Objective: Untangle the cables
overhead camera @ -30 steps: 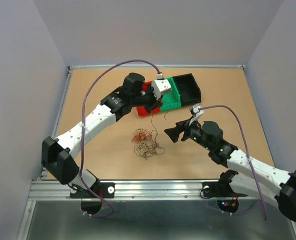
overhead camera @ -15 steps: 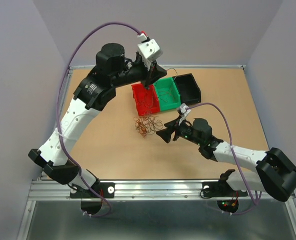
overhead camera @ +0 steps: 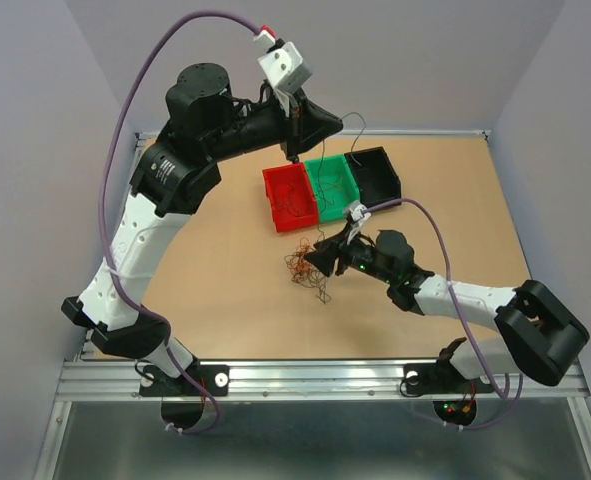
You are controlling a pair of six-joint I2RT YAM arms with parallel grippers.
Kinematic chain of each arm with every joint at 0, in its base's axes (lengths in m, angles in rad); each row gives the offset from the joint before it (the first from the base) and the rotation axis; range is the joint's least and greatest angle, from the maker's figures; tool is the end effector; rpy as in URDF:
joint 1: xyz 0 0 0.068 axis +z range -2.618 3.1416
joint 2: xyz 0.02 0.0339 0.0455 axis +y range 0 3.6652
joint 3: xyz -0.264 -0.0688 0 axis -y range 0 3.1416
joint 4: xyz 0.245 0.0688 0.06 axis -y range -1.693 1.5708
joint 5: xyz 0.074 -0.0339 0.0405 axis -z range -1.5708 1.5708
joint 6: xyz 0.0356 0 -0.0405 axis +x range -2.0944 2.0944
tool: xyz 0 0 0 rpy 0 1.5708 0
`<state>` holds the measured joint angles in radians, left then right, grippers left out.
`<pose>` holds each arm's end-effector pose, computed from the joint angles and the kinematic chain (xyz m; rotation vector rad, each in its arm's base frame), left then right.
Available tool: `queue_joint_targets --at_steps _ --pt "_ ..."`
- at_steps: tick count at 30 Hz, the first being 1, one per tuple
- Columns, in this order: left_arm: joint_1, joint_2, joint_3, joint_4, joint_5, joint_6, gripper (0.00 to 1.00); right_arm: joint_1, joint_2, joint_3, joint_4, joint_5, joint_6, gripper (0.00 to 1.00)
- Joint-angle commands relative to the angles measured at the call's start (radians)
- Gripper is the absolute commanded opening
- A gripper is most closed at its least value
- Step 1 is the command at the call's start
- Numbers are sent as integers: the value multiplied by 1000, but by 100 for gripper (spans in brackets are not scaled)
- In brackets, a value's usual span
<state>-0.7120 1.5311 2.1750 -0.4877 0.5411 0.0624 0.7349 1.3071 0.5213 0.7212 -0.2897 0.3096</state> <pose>0.1945 -0.1920 0.5886 0.9688 1.1481 -0.9090 0.1970 0.1917 0.2305 -0.5931 1.6321 1.0220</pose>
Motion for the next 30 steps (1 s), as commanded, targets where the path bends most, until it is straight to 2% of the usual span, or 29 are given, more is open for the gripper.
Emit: queue_joint_targets --at_steps 1,2,3,4,6,7,10,14,18,21,22,25,30 --pt "-4 1 106 40 13 -41 0 14 32 54 67 -5 -10 48" --pt "-4 1 111 47 19 -42 0 14 32 51 67 15 -6 37" --pt "-4 -2 114 54 16 -45 0 14 26 45 69 27 -3 20" --pt "-4 -12 111 61 2 -45 0 14 3 31 69 38 -1 16" --pt "-4 -26 98 73 -67 -24 0 14 -35 11 69 32 8 14" --pt "-4 -40 74 84 -140 -15 0 15 -61 -1 67 34 19 13" --pt "-1 -54 5 103 -211 28 0 14 -173 -43 57 32 40 1" --pt "32 -39 -75 110 -262 62 0 15 -304 -8 -104 -9 48 1" --pt "108 -34 -211 175 -198 56 0 15 -428 45 -206 -40 51 0" --pt "149 -74 -390 283 -133 51 0 15 -508 103 -296 64 52 1" --pt "154 -112 -499 351 -116 50 0 15 -526 132 -339 136 51 1" --pt "157 -181 -692 466 -23 27 0 14 -502 175 -387 167 25 1" --pt "158 -201 -831 512 83 28 0 15 -384 183 -379 181 10 0"
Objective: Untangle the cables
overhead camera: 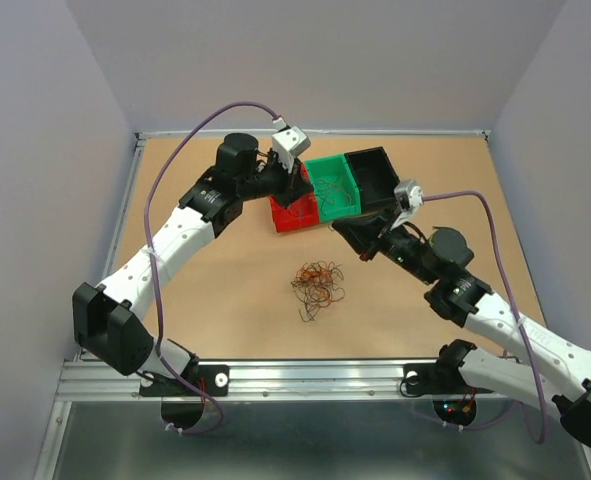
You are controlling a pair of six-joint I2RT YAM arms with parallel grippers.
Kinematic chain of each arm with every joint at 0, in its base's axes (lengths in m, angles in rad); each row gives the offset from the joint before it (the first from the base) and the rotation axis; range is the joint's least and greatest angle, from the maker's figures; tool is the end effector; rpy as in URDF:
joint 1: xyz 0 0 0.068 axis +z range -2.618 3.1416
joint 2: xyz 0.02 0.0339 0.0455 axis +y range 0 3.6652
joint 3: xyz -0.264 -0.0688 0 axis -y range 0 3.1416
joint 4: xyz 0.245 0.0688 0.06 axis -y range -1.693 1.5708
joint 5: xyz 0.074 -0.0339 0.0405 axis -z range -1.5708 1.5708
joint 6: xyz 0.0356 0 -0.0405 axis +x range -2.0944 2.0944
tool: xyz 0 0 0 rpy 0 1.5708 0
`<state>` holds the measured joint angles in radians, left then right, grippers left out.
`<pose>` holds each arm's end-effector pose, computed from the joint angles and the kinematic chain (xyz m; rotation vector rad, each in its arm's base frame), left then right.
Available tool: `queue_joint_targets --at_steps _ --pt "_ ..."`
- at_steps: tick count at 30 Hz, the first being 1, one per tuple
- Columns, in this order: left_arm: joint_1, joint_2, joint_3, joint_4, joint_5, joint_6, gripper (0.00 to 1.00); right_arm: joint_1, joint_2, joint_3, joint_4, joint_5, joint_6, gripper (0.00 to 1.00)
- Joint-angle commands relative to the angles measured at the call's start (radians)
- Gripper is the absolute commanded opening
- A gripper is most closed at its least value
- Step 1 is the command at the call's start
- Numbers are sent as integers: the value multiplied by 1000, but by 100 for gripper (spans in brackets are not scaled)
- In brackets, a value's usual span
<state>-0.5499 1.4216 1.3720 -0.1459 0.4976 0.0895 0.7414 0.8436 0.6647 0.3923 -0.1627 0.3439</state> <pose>0.2739 -0.1878 0.4019 0.9062 1.5630 -0.7690 0.1458 0.1413 0.3493 -0.4236 1.3717 1.0143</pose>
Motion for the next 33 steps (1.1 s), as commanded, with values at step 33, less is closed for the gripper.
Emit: queue_joint_targets --at_steps 33 --pt "-2 30 -220 397 383 -189 0 7 376 49 250 14 -121 4"
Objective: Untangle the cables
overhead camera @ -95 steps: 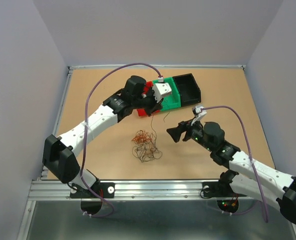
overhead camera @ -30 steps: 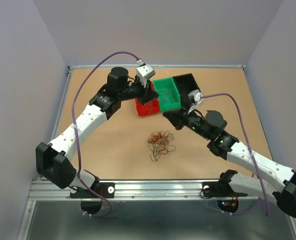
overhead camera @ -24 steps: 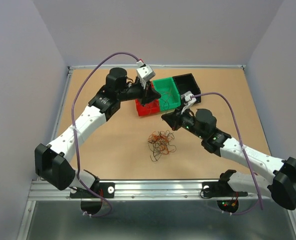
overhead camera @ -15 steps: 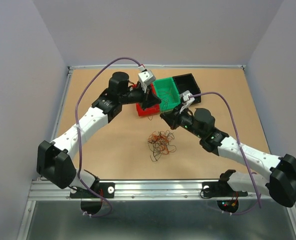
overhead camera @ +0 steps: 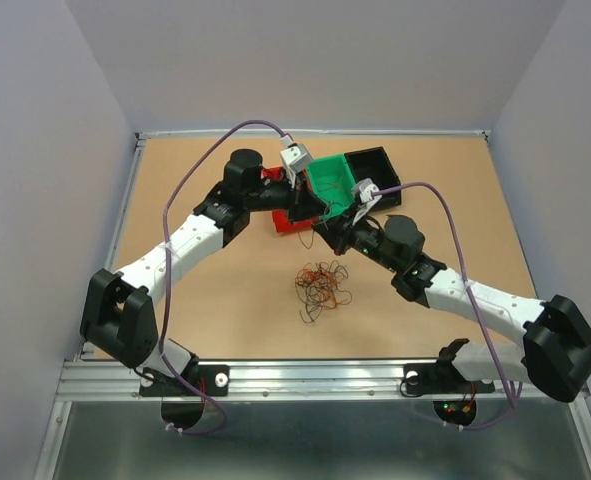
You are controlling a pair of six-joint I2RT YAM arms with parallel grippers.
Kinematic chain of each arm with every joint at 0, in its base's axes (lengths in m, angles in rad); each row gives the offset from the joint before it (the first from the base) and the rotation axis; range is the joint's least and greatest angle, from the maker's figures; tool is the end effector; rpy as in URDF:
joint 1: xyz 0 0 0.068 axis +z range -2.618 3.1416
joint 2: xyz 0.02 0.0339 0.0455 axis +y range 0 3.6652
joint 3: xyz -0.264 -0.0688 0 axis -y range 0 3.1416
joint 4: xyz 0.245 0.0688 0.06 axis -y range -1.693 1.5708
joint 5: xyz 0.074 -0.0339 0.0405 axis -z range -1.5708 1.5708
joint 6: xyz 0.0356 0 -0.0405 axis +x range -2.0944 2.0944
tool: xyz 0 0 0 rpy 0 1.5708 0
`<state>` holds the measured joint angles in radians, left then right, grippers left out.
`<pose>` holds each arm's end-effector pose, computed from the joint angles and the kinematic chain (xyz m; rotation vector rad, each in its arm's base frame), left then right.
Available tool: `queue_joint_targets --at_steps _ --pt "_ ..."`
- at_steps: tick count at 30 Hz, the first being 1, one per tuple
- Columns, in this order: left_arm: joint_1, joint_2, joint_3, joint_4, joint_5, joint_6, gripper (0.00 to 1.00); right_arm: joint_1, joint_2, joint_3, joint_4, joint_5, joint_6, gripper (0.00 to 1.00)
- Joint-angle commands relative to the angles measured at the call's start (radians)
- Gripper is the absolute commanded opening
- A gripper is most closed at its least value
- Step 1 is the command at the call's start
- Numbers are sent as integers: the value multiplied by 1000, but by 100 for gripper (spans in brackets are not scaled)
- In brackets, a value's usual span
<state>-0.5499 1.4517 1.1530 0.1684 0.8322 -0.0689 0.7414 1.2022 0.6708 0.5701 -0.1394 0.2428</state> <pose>0.2741 -0.1989 0.3481 1.0302 1.4727 -1.1531 0.2000 0.1898 0.2916 -0.5061 1.5183 0.8822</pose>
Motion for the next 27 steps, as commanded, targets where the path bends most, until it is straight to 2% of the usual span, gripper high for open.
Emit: queue_joint_targets --at_steps 1,8,10,15,17,22,27 --pt "-2 -2 -3 85 47 -32 0 7 22 44 73 -6 -19 5" --pt "-1 -14 -12 89 48 -40 0 7 45 44 89 27 -17 14" --pt "2 -14 -13 95 50 -48 0 7 42 35 100 32 -17 21" --pt "5 2 -12 98 68 -62 0 7 37 30 122 35 -25 24" --pt "8 7 -9 98 76 -63 0 7 42 33 122 40 -25 29" --pt "11 12 -9 102 88 -71 0 7 53 39 128 49 -28 29" --pt "13 18 -10 114 116 -86 0 7 68 44 145 66 -28 24"
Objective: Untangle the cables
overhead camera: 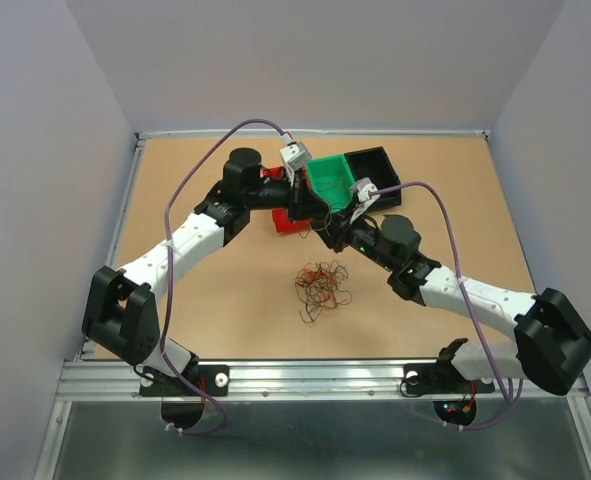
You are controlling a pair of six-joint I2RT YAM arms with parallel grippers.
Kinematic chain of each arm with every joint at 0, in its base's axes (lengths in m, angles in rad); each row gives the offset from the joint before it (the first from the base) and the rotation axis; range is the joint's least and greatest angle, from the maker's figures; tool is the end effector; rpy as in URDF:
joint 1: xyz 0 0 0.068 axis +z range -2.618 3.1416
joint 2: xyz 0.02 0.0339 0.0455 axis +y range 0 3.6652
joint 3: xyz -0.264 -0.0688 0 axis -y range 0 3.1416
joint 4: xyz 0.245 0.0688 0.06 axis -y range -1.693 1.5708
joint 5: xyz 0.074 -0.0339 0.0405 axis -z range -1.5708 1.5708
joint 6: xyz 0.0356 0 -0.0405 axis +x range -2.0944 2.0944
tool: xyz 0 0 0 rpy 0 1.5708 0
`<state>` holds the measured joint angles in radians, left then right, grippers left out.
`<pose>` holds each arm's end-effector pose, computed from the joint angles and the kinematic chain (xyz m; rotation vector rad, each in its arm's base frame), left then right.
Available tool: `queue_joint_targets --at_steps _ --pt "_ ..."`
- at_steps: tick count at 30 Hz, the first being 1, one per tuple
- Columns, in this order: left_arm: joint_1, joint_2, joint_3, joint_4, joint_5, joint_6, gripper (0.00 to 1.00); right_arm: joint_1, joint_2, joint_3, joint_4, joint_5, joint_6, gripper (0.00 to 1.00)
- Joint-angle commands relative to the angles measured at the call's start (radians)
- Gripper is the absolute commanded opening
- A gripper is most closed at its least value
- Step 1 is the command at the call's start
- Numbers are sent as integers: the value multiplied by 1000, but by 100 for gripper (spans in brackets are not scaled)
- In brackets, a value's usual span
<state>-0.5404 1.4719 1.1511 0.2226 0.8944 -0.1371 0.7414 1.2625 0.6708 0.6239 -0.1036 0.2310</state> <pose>0.2783 -0.1993 0.3465 1.0276 1.4650 -1.2366 0.2085 0.1959 0.2817 -0.4865 1.5256 0.8449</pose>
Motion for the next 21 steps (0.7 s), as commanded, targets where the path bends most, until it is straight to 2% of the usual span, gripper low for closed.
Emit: queue_joint_targets --at_steps 1,3,6,10,15,18,21 --pt "5 -2 -10 66 60 -22 0 7 11 42 97 39 -15 19" --pt "7 -5 -14 78 67 -30 0 7 12 41 105 50 -13 13" --pt "14 -12 -34 124 106 -50 0 7 17 33 128 67 -13 12" --pt "16 -24 -63 187 126 -85 1 7 20 0 187 74 -15 20" --pt "20 -25 -88 251 129 -137 0 7 31 -22 261 48 -25 21" --pt "22 -12 -97 299 156 -180 0 7 41 -39 316 38 -25 29" --pt "23 -12 -122 368 164 -234 0 7 58 -45 359 28 -24 29"
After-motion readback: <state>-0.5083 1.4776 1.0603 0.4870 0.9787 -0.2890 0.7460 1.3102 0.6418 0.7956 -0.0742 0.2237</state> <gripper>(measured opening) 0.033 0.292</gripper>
